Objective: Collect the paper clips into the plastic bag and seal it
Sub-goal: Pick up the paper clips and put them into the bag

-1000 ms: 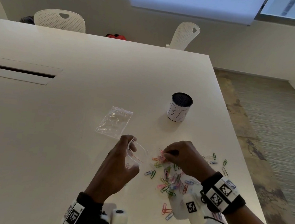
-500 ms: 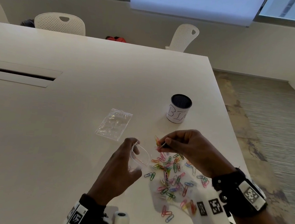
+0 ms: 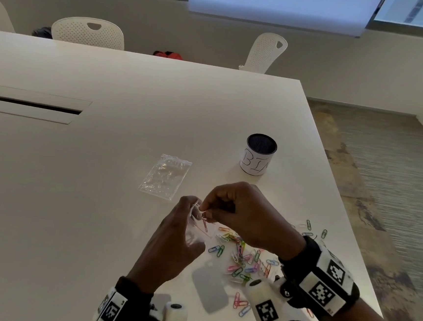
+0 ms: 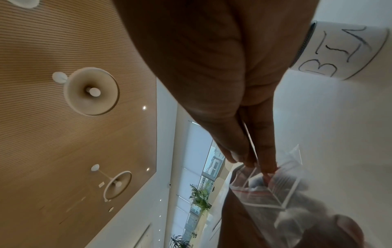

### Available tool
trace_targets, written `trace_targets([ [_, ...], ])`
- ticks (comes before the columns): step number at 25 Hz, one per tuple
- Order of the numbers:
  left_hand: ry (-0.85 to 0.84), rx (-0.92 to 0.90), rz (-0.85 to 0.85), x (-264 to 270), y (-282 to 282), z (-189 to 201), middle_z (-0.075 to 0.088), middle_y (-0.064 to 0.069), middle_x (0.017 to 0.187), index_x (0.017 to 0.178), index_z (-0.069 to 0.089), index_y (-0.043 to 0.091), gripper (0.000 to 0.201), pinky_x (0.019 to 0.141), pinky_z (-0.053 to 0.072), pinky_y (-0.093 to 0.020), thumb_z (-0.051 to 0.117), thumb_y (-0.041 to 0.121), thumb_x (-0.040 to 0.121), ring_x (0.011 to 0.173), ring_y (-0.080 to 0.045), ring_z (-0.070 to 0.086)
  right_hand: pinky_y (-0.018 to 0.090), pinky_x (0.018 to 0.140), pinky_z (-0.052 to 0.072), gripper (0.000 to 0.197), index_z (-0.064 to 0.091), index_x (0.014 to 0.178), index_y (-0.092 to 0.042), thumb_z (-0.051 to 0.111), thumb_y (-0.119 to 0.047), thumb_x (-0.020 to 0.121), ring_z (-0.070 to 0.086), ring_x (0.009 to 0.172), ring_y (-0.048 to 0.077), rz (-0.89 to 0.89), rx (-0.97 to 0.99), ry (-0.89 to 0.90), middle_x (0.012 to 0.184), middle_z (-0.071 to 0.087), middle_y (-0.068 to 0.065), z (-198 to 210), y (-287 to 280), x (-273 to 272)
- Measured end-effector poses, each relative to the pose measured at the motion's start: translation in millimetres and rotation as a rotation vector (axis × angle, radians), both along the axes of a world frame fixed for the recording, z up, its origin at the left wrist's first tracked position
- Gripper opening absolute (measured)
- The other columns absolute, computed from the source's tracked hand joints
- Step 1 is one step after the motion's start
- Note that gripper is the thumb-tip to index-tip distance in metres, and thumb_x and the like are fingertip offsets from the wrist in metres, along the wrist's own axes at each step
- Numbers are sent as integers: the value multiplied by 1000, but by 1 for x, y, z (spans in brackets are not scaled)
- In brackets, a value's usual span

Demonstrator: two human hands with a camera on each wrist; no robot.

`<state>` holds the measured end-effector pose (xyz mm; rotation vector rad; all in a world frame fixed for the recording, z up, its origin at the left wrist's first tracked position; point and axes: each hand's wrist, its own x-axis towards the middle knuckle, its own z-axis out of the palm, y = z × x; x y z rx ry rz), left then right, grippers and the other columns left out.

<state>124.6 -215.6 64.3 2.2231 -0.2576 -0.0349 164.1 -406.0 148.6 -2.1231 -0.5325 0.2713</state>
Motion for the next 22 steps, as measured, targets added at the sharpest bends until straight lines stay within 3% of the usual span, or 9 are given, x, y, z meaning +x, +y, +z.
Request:
trace_targets([
  [2, -16, 9, 1, 0, 1, 0, 54, 23, 108, 124, 36, 40, 70, 77, 58, -25, 80, 13, 78, 98, -6, 61, 27, 85, 63, 11, 79, 98, -10, 78, -4, 88, 78, 82, 7, -8, -8, -19, 91, 81, 1, 1, 1, 1],
  [6, -15, 1, 3, 1, 3, 2, 53, 22, 109, 129, 37, 38, 73, 82, 56, -21, 82, 13, 78, 104, -7, 60, 22, 82, 63, 11, 79, 95, -9, 80, -2, 86, 77, 79, 6, -84, -2, -102, 87, 80, 0, -4, -9, 8],
  [10, -4, -25, 18, 0, 5, 4, 55, 20, 109, 131, 39, 37, 73, 79, 59, -29, 79, 10, 76, 104, -7, 60, 26, 79, 63, 13, 80, 92, -11, 79, -1, 85, 75, 76, 6, -212, -146, -129, 84, 79, -1, -28, -38, 23],
  [15, 4, -32, 20, 0, 6, 4, 55, 18, 110, 131, 40, 37, 74, 78, 60, -28, 79, 7, 75, 105, -6, 60, 27, 81, 61, 19, 77, 107, -15, 77, -8, 90, 72, 92, 12, -245, -320, -78, 103, 77, 1, -64, -72, 31],
  [19, 2, -30, 14, 3, 5, 3, 56, 17, 110, 131, 40, 37, 75, 77, 60, -29, 79, 7, 75, 104, -5, 60, 30, 88, 54, 32, 70, 127, -19, 71, -20, 95, 64, 107, 17, -266, -528, -41, 126, 66, 1, -79, -86, 30],
  [22, 4, -42, 9, 4, 5, 2, 55, 16, 110, 132, 41, 36, 75, 73, 56, -18, 78, 6, 74, 105, -6, 59, 28, 92, 47, 34, 64, 136, -18, 61, -21, 102, 61, 118, 21, -309, -584, 9, 134, 60, 3, -86, -89, 28],
])
